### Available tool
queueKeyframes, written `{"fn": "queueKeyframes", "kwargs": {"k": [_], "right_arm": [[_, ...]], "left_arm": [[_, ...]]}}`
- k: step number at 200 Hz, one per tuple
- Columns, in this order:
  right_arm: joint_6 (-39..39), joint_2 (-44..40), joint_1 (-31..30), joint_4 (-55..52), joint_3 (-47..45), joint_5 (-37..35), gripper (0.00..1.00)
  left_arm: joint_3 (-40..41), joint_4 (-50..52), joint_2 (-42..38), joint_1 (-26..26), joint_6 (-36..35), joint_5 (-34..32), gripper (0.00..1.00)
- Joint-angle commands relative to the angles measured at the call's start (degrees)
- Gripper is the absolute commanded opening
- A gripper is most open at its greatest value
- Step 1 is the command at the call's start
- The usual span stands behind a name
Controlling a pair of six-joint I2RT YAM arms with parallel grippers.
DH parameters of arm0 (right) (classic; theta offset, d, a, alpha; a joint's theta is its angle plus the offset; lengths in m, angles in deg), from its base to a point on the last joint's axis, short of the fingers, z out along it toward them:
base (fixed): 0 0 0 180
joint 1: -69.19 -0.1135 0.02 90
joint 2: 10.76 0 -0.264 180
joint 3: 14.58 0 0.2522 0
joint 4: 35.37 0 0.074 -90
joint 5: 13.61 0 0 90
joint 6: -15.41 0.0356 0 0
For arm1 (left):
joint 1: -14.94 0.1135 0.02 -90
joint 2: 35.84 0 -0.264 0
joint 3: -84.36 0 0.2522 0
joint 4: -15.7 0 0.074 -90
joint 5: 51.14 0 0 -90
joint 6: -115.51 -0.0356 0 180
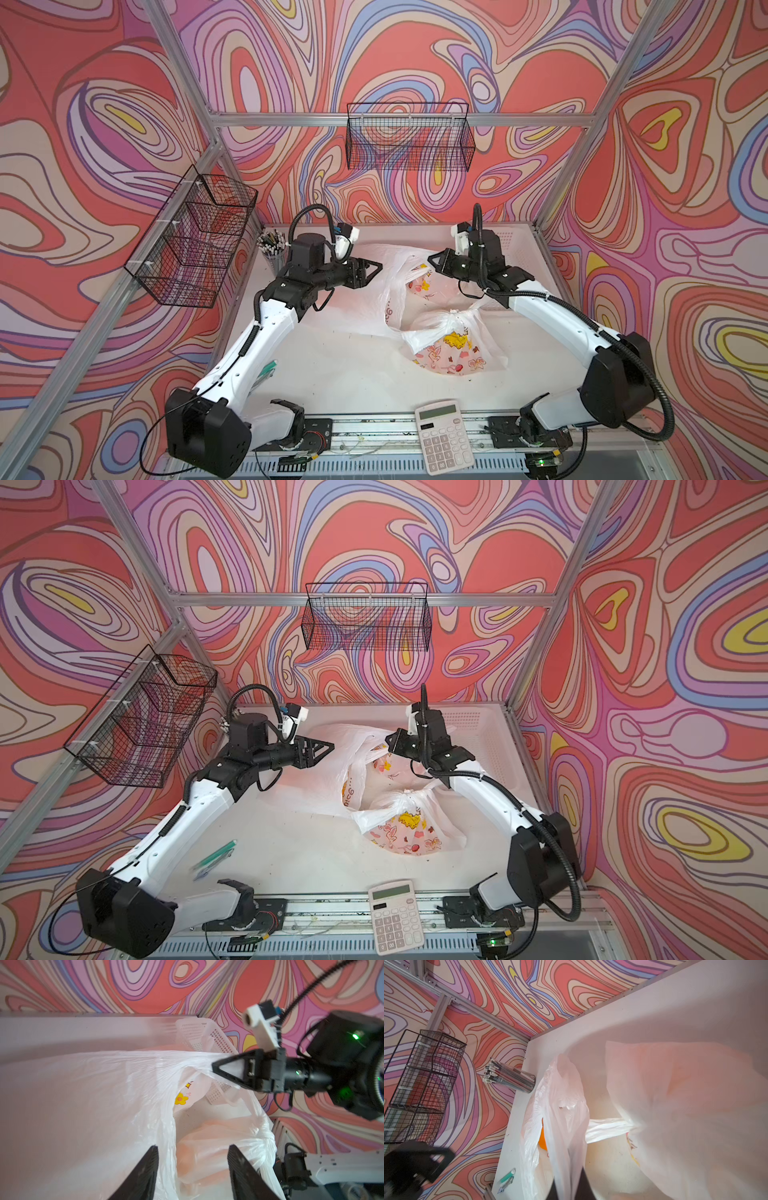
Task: Place the oranges into plastic bags & tie knots
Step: Adjust the plastic bag at the center of the board.
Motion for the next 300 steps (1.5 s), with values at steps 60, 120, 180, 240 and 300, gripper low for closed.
{"fn": "queueKeyframes", "kwargs": {"k": [60,120,180,240,300], "right_arm": [[-1.54,2.66,2.99,1.05,1.58,4.12,0.00],[-1.50,4.25,3.12,2.26,1.24,5.82,0.00],[-1.60,4.27,3.17,2.00,1.05,7.00,0.00],[-1.74,3.98,3.26,1.87,0.47,7.53,0.00],[-1.80,3.65,3.44,1.80,0.26,7.89,0.00]], "left_arm": [[13.80,1.57,-12.82,-11.53,-17.33,-9.99,0.61],[26.85,-4.44,-20.06,-21.81,-23.94,-18.94,0.66],[38.62,-25.47,-18.69,-30.45,-31.24,-31.78,0.82],[41.69,-40.00,-9.59,-35.46,-38.06,-43.13,0.84],[41.26,-49.58,0.48,-36.29,-39.86,-51.02,0.62]]}}
